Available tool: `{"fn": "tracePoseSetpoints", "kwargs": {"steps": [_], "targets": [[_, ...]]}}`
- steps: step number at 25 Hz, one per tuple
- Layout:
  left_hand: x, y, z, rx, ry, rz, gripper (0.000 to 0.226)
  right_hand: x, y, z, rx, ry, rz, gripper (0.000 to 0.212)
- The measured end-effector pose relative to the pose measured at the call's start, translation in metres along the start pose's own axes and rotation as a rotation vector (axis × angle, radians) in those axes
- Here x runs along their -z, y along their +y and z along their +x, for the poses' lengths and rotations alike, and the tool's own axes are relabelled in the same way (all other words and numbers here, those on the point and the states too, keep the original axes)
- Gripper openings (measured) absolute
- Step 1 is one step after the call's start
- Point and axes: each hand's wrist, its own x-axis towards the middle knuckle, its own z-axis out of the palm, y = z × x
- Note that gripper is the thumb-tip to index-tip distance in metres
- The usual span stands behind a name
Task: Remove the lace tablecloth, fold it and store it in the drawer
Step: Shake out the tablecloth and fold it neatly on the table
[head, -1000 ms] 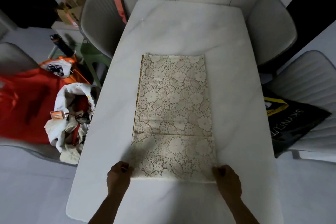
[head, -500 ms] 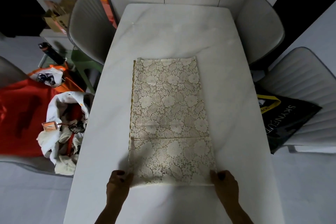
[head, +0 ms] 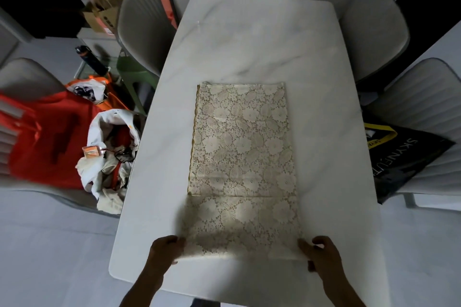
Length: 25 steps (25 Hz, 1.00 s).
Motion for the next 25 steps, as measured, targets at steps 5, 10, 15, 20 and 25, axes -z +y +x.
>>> {"fn": "tracePoseSetpoints", "kwargs": {"steps": [5,10,15,20,25], "targets": [[0.031,0.006,-0.035,-0.012,-0.043,-0.167,0.034,0.030,-0.019,-0.030,-0.134,-0.214,0.098,0.009],[0.030,0.097,0.013,-0.009,-0.075,-0.469,0.022,0.021,-0.109,0.014,-0.112,-0.214,0.363,0.029],[-0.021,0.111,0.073,-0.117,0.017,0.101,0.020,-0.039,-0.115,0.064,0.170,-0.019,-0.147,0.034],[-0.035,0.061,0.079,-0.174,0.243,0.195,0.049,-0.053,-0.083,0.077,0.313,0.168,-0.288,0.029],[-0.021,0.044,0.078,-0.133,0.147,-0.004,0.024,-0.047,-0.070,0.078,0.239,0.061,-0.254,0.019]]}}
